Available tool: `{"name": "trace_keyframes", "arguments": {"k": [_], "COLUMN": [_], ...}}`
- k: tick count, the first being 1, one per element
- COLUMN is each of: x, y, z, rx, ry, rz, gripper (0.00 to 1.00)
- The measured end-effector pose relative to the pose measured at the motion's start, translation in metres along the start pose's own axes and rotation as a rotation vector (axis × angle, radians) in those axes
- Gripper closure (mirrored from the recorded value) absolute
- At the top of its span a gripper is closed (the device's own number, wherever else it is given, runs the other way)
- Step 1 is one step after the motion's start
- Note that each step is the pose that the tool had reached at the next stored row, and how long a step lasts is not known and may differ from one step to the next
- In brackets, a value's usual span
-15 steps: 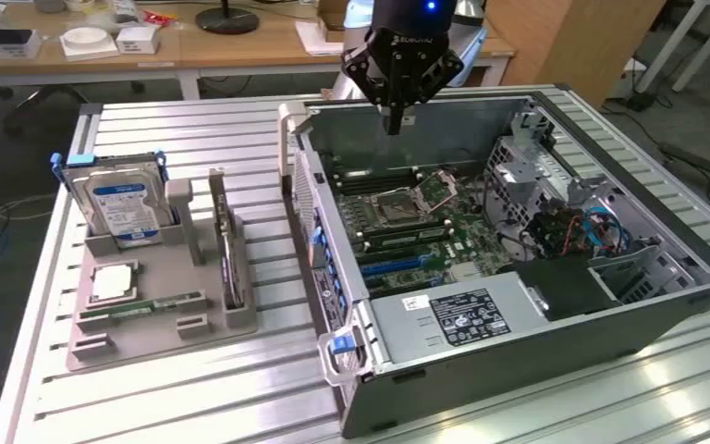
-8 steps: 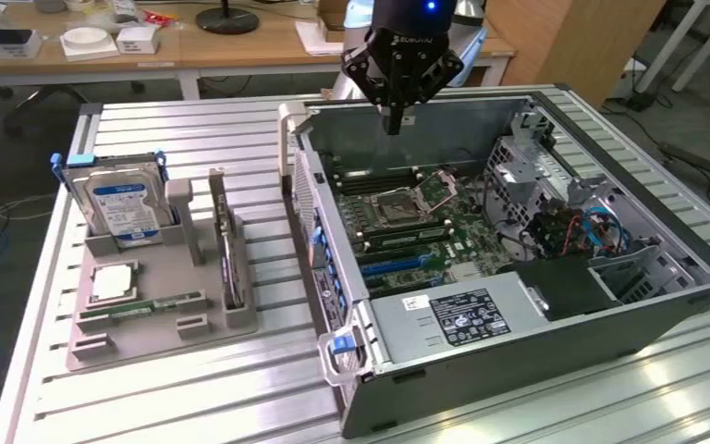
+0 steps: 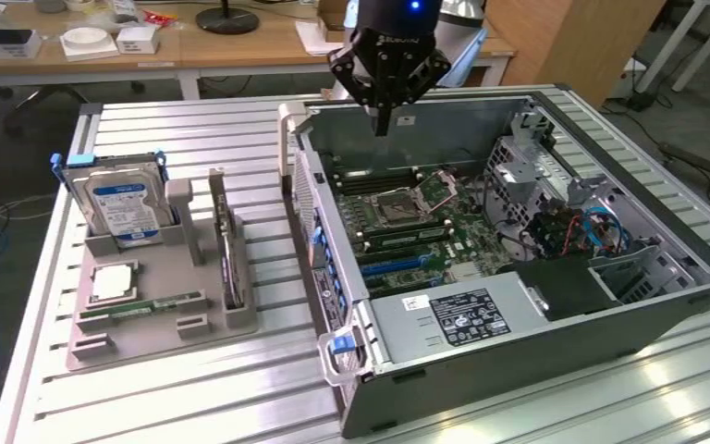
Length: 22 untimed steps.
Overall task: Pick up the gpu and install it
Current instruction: 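Reach for the gpu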
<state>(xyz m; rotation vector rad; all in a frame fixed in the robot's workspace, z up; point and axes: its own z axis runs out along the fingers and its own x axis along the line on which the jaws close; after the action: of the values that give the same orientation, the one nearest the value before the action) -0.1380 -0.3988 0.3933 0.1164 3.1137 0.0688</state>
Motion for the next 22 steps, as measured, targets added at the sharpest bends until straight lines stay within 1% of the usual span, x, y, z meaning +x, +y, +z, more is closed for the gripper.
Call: {"name": "trace_keyframes", "arguments": {"k": [8, 22], "x": [0.021, 0.052], "y": [-0.0016, -0.0039], "z": [-0.0005, -0.0013], "rx": [0.0000, -0.0001], "ry": [0.0000, 0.0000], "rz": [0.000, 0.000], "gripper": [0.90, 0.90]}}
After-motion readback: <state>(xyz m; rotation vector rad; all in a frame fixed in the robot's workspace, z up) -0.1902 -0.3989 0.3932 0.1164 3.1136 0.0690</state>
